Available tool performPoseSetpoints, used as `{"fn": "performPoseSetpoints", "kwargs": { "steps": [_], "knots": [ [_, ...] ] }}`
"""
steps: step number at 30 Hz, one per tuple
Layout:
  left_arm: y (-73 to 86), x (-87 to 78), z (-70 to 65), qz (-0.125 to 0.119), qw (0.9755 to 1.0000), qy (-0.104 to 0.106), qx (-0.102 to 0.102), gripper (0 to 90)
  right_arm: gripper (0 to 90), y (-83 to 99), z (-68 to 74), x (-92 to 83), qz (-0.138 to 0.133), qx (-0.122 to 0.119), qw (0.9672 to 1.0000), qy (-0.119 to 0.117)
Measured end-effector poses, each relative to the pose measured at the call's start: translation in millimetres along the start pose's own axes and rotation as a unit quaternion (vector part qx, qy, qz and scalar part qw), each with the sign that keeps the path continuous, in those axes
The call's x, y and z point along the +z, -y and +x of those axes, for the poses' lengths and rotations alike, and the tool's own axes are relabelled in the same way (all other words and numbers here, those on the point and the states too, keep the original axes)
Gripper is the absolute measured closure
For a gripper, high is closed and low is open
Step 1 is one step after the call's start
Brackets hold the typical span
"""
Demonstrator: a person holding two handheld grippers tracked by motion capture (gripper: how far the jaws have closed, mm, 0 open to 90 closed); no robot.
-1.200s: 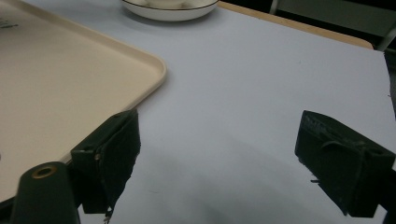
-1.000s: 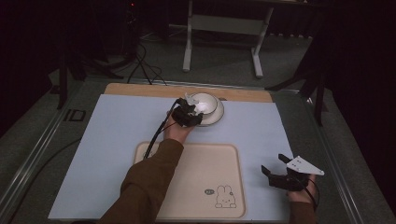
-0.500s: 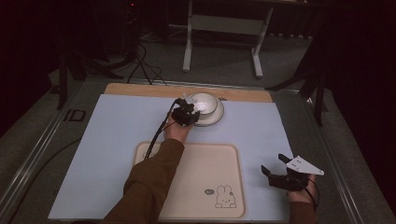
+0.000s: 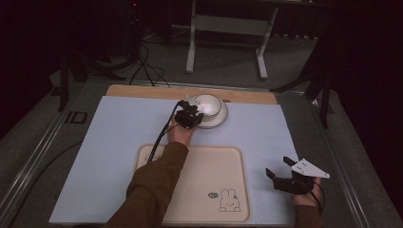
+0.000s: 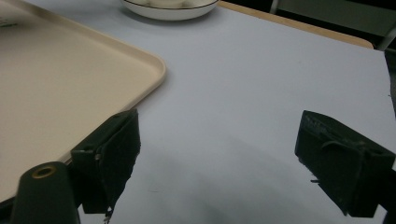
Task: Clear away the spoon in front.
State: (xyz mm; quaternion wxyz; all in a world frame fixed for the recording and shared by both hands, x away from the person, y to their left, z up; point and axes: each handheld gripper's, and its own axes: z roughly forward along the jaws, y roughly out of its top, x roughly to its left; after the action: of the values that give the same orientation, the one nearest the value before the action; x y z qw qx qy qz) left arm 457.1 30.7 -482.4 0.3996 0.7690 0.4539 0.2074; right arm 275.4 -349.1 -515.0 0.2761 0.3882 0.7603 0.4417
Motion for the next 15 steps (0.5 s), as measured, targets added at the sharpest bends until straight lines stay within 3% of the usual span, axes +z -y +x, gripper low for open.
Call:
{"fn": "performPoseSetpoints", "kwargs": {
  "steps": [15],
  "knots": [
    [-8.0, -15.0, 2.0, -0.024, 0.9996, 0.006, -0.014, 75.1, 13.9, 0.1, 0.0, 0.3, 0.000, -0.001, 1.0000, 0.000]
  ]
}}
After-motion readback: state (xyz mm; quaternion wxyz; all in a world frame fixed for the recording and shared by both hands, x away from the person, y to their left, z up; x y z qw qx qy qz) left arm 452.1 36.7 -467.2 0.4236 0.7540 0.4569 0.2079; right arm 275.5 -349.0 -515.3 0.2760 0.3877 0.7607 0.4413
